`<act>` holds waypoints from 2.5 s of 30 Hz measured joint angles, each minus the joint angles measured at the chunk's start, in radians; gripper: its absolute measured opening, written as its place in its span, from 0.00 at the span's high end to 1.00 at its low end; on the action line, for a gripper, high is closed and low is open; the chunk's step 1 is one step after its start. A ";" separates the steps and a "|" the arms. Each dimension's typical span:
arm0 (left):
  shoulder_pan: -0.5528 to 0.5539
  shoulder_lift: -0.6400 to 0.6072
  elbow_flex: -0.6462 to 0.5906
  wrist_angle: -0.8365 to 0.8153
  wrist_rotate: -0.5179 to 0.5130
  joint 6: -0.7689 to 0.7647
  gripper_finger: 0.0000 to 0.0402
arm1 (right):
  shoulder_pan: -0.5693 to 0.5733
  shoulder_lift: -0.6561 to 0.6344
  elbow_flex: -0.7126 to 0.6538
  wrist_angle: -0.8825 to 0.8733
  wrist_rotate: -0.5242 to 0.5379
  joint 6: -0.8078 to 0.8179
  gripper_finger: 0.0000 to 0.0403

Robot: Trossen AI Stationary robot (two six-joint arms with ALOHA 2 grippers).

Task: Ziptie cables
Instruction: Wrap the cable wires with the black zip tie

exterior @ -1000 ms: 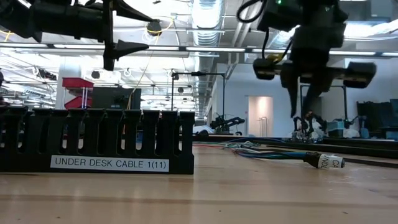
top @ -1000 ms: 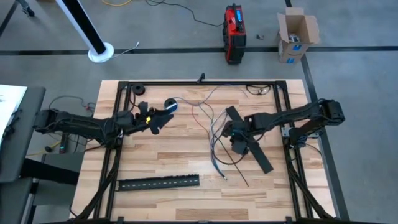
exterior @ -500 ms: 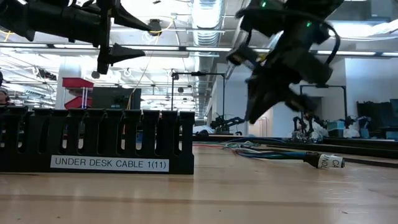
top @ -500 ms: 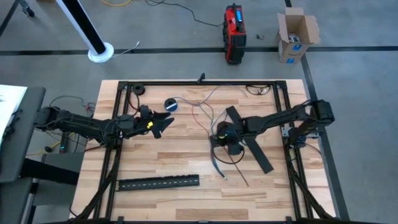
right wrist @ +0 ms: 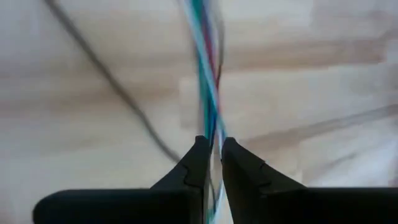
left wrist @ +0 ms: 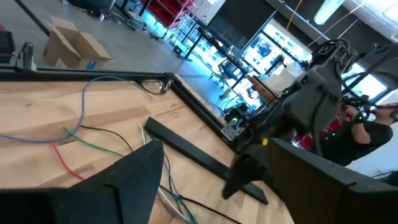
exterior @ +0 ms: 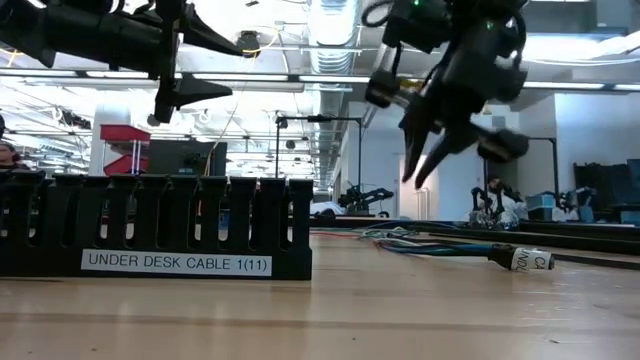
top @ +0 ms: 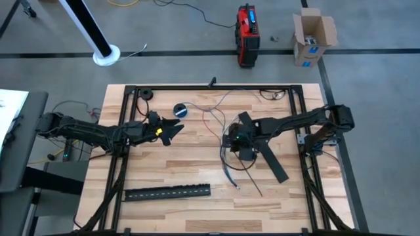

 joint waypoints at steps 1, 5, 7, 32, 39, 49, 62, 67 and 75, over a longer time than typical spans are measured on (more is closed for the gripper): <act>0.000 0.000 0.000 -0.006 0.000 0.000 0.31 | -0.006 -0.002 0.000 -0.011 -0.023 0.020 0.90; 0.000 0.000 0.000 -0.013 0.000 -0.027 0.31 | -0.037 0.007 -0.002 -0.046 -0.060 0.477 0.86; 0.000 0.000 0.000 -0.014 0.001 -0.054 0.31 | -0.064 0.023 0.003 -0.033 -0.070 0.832 0.85; 0.000 0.000 0.000 -0.013 -0.037 -0.108 0.31 | -0.122 0.091 -0.009 -0.010 -0.030 1.757 0.57; 0.000 0.000 0.000 -0.010 -0.037 -0.108 0.31 | -0.107 0.169 -0.008 0.016 -0.007 1.855 0.61; 0.000 0.000 0.000 -0.015 -0.036 -0.108 0.31 | -0.121 0.181 -0.008 0.032 0.052 1.882 0.61; 0.000 0.000 0.000 -0.035 -0.036 -0.101 0.31 | -0.131 0.183 -0.008 0.084 0.077 1.877 0.61; 0.000 0.000 0.000 -0.034 -0.036 -0.103 0.31 | -0.130 0.183 -0.008 0.057 0.077 1.874 0.61; 0.000 0.000 0.000 -0.034 -0.036 -0.103 0.31 | -0.138 0.175 -0.008 0.030 0.073 1.858 0.61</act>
